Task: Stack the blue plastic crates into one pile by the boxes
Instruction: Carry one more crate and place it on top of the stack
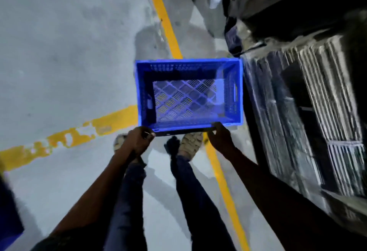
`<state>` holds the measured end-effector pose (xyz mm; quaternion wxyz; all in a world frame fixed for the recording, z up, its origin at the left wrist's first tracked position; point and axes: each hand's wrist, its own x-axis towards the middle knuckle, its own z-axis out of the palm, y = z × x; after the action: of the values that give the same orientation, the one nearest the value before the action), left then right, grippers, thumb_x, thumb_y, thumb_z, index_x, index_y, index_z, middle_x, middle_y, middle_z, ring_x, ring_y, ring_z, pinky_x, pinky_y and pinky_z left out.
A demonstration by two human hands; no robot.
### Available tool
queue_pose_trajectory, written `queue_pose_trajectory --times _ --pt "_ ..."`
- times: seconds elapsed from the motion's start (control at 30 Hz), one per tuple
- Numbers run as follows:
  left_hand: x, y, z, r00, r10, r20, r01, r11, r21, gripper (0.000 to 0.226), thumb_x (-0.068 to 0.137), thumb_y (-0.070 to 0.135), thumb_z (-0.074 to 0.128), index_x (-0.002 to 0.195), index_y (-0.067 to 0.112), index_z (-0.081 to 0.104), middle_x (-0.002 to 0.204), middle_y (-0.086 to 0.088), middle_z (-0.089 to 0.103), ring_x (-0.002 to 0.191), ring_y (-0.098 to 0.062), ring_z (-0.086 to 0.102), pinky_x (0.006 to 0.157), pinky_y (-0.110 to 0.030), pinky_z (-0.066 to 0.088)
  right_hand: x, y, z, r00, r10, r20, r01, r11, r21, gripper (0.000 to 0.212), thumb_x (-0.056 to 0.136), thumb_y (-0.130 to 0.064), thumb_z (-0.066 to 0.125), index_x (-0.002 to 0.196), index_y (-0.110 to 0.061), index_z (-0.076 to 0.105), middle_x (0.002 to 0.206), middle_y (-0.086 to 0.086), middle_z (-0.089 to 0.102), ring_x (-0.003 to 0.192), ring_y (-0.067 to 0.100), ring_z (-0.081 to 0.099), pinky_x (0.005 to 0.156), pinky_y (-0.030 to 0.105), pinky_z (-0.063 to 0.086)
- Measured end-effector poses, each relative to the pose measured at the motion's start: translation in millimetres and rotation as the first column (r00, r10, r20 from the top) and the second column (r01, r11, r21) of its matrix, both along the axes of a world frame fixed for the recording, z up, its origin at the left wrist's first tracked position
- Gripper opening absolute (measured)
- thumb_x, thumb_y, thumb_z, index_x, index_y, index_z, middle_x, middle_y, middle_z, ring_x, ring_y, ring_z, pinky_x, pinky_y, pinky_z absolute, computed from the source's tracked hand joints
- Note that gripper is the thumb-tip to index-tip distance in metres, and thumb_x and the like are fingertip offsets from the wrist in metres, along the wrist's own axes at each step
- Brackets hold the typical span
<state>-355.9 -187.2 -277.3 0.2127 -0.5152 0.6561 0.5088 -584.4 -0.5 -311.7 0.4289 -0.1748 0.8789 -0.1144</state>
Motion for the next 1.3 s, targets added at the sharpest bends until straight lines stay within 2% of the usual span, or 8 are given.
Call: queue_pose_trajectory --times 0.33,0.57,0.7,0.8,0.93,1.03,1.17,1.3 --pt "-21 -33 -116 0.998 0.000 -0.057 -0.009 0.988 -0.155 0.033 0.090 0.034 0.059 0.105 0.007 0.070 0.100 -0.016 0.073 0.089 -0.017 0.062 0.073 -0.026 0.036 -36 -7 -121 0.981 0.110 -0.160 -0.125 0.988 -0.087 0.058 0.081 -0.027 0.051 0.125 0.010 0.056 0.122 0.034 0.055 0.114 0.048 0.056 0.099 0.044 0.040" --pt "-27 -55 -158 0.975 0.181 0.128 -0.127 0.929 -0.348 0.070 0.088 0.032 0.067 0.143 0.004 0.035 0.143 -0.022 0.044 0.132 -0.039 0.041 0.107 -0.049 0.036 -91 -18 -145 0.947 -0.011 -0.322 0.009 1.000 -0.007 0.088 0.077 -0.052 0.049 0.134 0.014 0.046 0.135 0.037 0.046 0.128 0.047 0.045 0.106 0.044 0.030" --pt "-56 -48 -174 0.887 0.453 0.092 -0.430 0.882 -0.194 0.053 0.086 0.028 0.070 0.121 0.009 0.034 0.113 -0.015 0.056 0.104 -0.036 0.062 0.088 -0.047 0.053 -121 -23 -149 0.883 -0.130 -0.451 0.135 0.991 -0.023 0.073 0.078 -0.034 0.071 0.136 0.002 0.045 0.145 0.024 0.038 0.123 0.044 0.046 0.098 0.046 0.039" --pt "-68 -47 -181 0.833 0.543 0.107 -0.511 0.829 -0.229 0.057 0.084 0.028 0.071 0.122 0.004 0.037 0.116 -0.017 0.058 0.100 -0.033 0.061 0.087 -0.044 0.053 -134 -25 -155 0.846 -0.114 -0.522 0.152 0.988 0.031 0.084 0.076 -0.045 0.070 0.142 -0.003 0.040 0.151 0.020 0.034 0.131 0.042 0.039 0.101 0.052 0.038" --pt "-67 -64 -191 0.758 0.631 0.166 -0.607 0.776 -0.175 0.066 0.073 0.038 0.075 0.123 0.004 0.049 0.111 -0.016 0.063 0.095 -0.034 0.065 0.081 -0.039 0.056 -147 -31 -161 0.833 -0.398 -0.384 0.431 0.902 0.002 0.088 0.078 -0.050 0.070 0.145 -0.005 0.036 0.145 0.020 0.044 0.134 0.039 0.042 0.107 0.053 0.032" --pt "-59 -75 -193 0.759 0.631 0.159 -0.631 0.774 -0.058 0.047 0.072 0.030 0.076 0.109 0.004 0.064 0.091 -0.016 0.069 0.077 -0.032 0.068 0.064 -0.032 0.058 -148 -26 -161 0.786 -0.516 -0.340 0.547 0.837 -0.007 0.080 0.080 -0.054 0.070 0.134 -0.001 0.047 0.138 0.021 0.051 0.130 0.038 0.049 0.106 0.049 0.037" --pt "-20 -71 -214 0.728 0.659 0.189 -0.658 0.749 -0.078 0.074 0.051 0.049 0.079 0.112 0.010 0.064 0.101 -0.018 0.072 0.086 -0.034 0.071 0.082 -0.052 0.059 -134 -23 -160 0.687 -0.671 -0.280 0.693 0.720 -0.025 0.097 0.065 -0.071 0.067 0.132 -0.002 0.051 0.138 0.020 0.053 0.128 0.037 0.051 0.105 0.049 0.042" --pt "1 -56 -201 0.605 0.773 0.189 -0.767 0.630 -0.120 0.057 0.067 0.035 0.081 0.112 0.004 0.066 0.094 -0.013 0.071 0.080 -0.026 0.069 0.081 -0.047 0.059 -128 -23 -157 0.668 -0.699 -0.257 0.718 0.696 -0.026 0.105 0.051 -0.085 0.045 0.119 -0.007 0.064 0.128 0.019 0.062 0.116 0.035 0.061 0.101 0.051 0.047"
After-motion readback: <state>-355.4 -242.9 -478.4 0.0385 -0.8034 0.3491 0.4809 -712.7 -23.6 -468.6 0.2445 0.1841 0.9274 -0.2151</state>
